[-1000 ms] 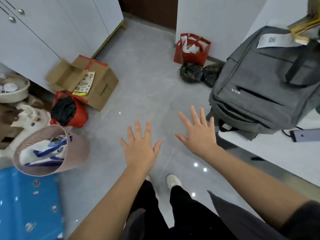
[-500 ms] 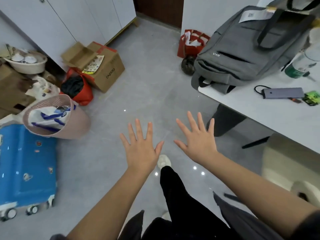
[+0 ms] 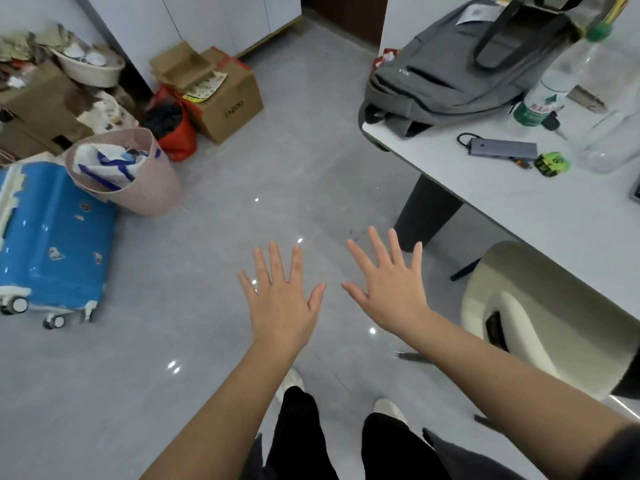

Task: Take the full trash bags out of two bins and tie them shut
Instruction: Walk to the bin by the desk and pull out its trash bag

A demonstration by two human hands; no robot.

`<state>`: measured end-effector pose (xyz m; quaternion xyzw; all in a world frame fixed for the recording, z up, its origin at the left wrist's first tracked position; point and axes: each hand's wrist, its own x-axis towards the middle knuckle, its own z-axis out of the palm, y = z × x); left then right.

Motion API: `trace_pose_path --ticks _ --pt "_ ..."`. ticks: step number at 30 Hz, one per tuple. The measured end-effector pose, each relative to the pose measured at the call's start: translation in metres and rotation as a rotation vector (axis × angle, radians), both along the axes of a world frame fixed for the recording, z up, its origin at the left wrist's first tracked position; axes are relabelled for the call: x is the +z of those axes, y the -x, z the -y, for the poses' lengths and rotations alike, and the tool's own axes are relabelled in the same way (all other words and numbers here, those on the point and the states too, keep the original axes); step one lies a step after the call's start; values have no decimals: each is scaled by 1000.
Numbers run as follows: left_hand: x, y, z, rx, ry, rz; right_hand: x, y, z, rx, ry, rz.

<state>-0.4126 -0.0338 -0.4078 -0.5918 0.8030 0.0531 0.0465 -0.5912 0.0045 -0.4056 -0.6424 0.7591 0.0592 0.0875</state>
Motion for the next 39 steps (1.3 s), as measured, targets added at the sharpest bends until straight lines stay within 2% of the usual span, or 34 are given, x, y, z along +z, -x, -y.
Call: trace_pose_path --ticks 8,14,21,26,33,39 --pt "-4 87 -140 145 -21 -22 1 89 -116 137 -23 13" --pt "4 134 -235 133 26 -10 -3 136 -205 159 33 37" --pt "-1 179 -374 161 -7 4 -9 181 -341 184 125 19" --pt "10 210 -477 231 10 -43 2 212 -432 217 86 30" --pt "30 271 -559 305 24 -40 14 271 -505 325 91 35" --pt "13 366 -618 400 -7 -56 3 357 -550 441 65 29"
